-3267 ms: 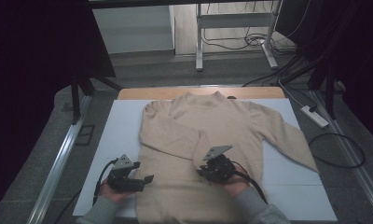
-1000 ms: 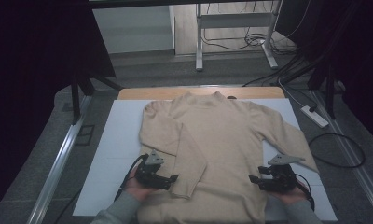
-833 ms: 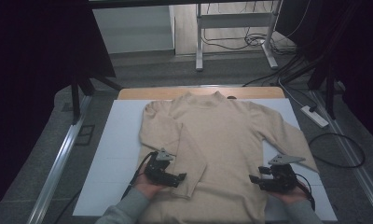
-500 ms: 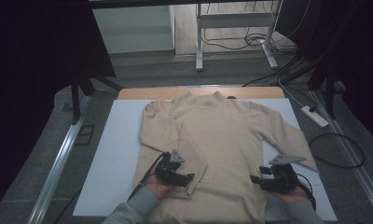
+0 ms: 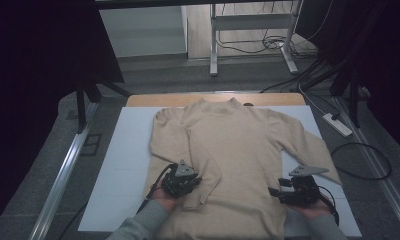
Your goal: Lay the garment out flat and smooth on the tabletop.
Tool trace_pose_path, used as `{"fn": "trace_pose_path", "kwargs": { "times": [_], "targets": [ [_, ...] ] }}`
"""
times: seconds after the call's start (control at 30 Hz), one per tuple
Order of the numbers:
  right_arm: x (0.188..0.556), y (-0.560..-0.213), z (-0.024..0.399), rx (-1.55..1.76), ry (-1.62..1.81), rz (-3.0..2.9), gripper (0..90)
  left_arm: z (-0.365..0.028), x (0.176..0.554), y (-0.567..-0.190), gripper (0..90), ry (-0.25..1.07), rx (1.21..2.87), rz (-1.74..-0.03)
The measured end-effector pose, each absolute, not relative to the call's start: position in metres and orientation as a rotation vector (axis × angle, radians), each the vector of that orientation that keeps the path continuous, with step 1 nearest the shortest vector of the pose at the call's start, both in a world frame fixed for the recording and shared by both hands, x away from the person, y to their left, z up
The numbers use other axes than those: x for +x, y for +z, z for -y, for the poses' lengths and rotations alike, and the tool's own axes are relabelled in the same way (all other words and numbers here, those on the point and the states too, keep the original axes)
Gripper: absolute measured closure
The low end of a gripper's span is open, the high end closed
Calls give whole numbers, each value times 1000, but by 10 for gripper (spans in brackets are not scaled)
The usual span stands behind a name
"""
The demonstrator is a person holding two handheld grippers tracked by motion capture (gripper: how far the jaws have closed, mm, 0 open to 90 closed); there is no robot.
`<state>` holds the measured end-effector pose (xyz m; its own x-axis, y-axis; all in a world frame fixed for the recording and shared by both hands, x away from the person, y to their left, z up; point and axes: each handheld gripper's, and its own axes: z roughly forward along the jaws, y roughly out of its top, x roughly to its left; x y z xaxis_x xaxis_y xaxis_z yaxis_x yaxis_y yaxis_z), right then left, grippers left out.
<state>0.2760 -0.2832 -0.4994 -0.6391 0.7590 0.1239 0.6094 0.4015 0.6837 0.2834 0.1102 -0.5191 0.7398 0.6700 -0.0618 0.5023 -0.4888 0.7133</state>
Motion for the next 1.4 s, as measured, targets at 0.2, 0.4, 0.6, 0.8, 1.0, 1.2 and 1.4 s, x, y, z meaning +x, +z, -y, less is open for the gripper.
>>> {"fn": "trace_pose_path", "kwargs": {
  "times": [0.2, 0.4, 0.6, 0.8, 1.0, 1.2, 1.4],
  "targets": [
    [277, -500, 284, 1223, 1056, -2443, 423, -140, 278, -499, 788, 303, 2098, -901],
    [277, -500, 285, 1226, 1054, -2440, 418, -172, 281, -494, 788, 305, 2028, -972],
    [278, -501, 286, 1229, 1053, -2440, 411, -190, 282, -489, 791, 341, 2002, -1002],
    [278, -501, 288, 1240, 1056, -2428, 405, -200, 282, -488, 795, 376, 2023, -1014],
    [278, -501, 288, 1238, 1053, -2427, 403, -215, 281, -485, 798, 413, 2013, -1041],
    [278, -501, 288, 1239, 1049, -2429, 400, -237, 283, -485, 800, 457, 2020, -1084],
    [278, -502, 287, 1237, 1044, -2430, 399, -261, 284, -489, 801, 480, 2005, -1154]
  ]
}}
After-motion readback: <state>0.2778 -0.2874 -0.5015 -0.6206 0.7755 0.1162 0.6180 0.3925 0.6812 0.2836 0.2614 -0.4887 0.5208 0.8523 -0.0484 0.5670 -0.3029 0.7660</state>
